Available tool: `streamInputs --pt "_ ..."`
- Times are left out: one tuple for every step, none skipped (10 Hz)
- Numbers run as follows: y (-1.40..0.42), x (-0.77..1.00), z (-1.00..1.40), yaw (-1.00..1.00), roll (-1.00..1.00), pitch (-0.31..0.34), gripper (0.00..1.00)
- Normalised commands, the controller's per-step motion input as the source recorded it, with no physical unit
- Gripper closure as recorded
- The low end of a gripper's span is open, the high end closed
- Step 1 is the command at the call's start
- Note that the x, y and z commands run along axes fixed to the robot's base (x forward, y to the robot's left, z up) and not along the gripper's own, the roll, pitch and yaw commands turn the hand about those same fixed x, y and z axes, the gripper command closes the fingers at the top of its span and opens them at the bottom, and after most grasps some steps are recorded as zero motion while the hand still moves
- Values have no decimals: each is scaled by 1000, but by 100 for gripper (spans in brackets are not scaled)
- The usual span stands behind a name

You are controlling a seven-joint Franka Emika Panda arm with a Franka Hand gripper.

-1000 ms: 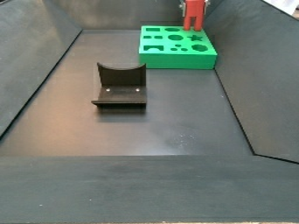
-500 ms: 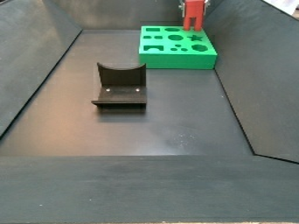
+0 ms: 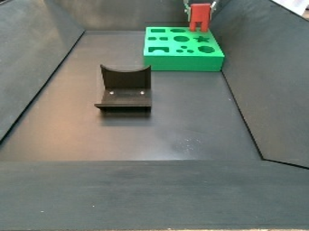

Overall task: Pick up the square-circle object. Move up. Place the square-circle object on the fixture. Regrasp the square-circle object. Rotate the square-circle object. Move to above the board. Insert the square-circle object.
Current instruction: Insert the square-circle object.

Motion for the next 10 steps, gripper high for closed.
streamInputs --pt "-203 -469 -914 86 123 -156 100" --pt "-280 -411 -951 89 206 -86 100" --pt "-394 -171 -1000 83 173 -39 100" --pt "66 0 -1000 0 1 0 100" --pt "343 -46 -1000 3 -23 0 100" --pt "300 0 -1000 20 -63 0 100" --pt "269 89 -951 3 -81 43 100" --pt "254 106 -926 0 -91 57 100" --pt "-49 -166 -1000 69 67 -29 100" --pt "-246 -246 -900 103 223 -94 100"
